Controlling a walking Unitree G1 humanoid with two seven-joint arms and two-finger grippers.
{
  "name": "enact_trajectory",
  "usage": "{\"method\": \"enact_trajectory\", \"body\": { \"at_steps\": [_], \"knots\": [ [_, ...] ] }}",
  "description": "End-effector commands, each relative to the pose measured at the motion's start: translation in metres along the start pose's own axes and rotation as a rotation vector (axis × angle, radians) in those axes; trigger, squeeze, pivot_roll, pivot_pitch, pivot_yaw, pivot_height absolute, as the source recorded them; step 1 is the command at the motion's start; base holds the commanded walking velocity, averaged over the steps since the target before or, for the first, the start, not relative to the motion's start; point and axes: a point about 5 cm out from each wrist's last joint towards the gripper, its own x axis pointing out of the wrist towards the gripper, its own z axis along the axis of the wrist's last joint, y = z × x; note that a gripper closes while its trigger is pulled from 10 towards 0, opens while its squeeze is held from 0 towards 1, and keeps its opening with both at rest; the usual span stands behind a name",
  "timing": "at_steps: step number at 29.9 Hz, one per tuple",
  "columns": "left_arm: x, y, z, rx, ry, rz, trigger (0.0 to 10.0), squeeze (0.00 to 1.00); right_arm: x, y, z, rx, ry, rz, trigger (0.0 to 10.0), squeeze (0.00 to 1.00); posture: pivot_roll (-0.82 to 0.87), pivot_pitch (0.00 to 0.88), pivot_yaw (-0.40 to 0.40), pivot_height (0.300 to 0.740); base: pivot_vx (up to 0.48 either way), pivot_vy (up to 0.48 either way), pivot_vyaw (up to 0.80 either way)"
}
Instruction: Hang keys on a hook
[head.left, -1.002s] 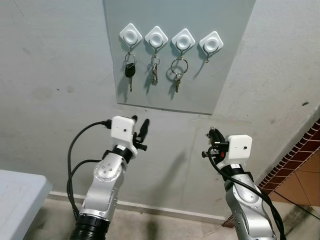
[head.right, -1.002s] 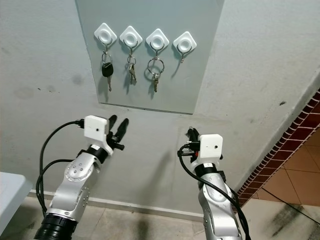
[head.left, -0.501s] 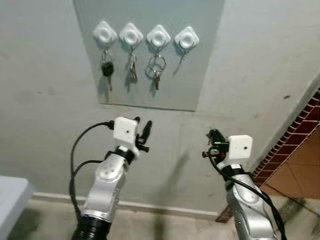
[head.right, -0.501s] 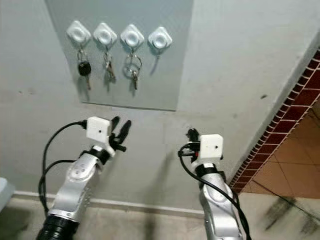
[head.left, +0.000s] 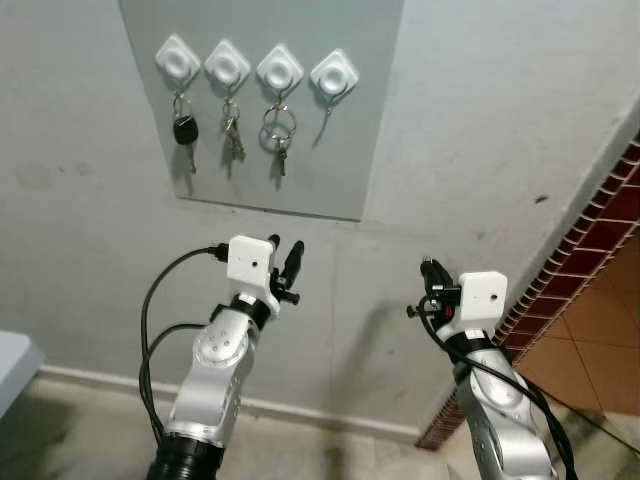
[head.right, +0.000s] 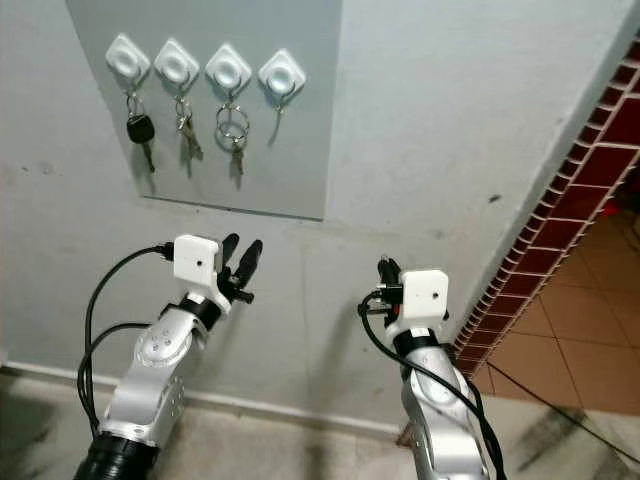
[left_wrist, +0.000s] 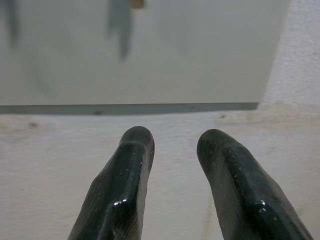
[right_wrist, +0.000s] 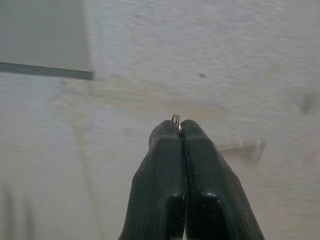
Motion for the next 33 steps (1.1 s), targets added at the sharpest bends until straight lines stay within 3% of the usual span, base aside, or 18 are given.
{"method": "enact_trajectory", "body": {
  "at_steps": [1, 8, 11, 21, 33],
  "knots": [
    [0.002, 0.005, 0.007, 0.02, -0.011, 0.006, 10.0, 0.0, 0.003, 0.006, 0.008, 0.016, -0.023, 0.043, 10.0, 0.0, 0.07, 0.0, -0.018, 0.736, 0.0, 0.0, 0.0],
    [0.003, 0.008, 0.024, 0.074, -0.057, -0.076, 10.0, 0.0, 0.015, 0.013, 0.03, -0.01, -0.09, 0.186, 10.0, 0.0, 0.07, 0.0, -0.014, 0.736, 0.0, 0.0, 0.0],
    [0.001, 0.001, 0.032, 0.091, -0.09, -0.139, 10.0, 0.0, 0.021, 0.015, 0.045, -0.018, -0.141, 0.244, 10.0, 0.0, 0.07, 0.0, -0.015, 0.736, 0.0, 0.0, 0.0],
    [-0.005, -0.011, 0.061, -0.007, -0.237, -0.209, 10.0, 0.0, 0.031, 0.031, 0.077, 0.045, -0.248, 0.392, 10.0, 0.0, 0.09, 0.0, -0.025, 0.736, 0.0, 0.0, 0.0],
    [-0.009, -0.012, 0.066, -0.014, -0.259, -0.226, 10.0, 0.0, 0.035, 0.045, 0.103, 0.096, -0.339, 0.491, 10.0, 0.0, 0.1, 0.0, -0.027, 0.736, 0.0, 0.0, 0.0]
  ]
}}
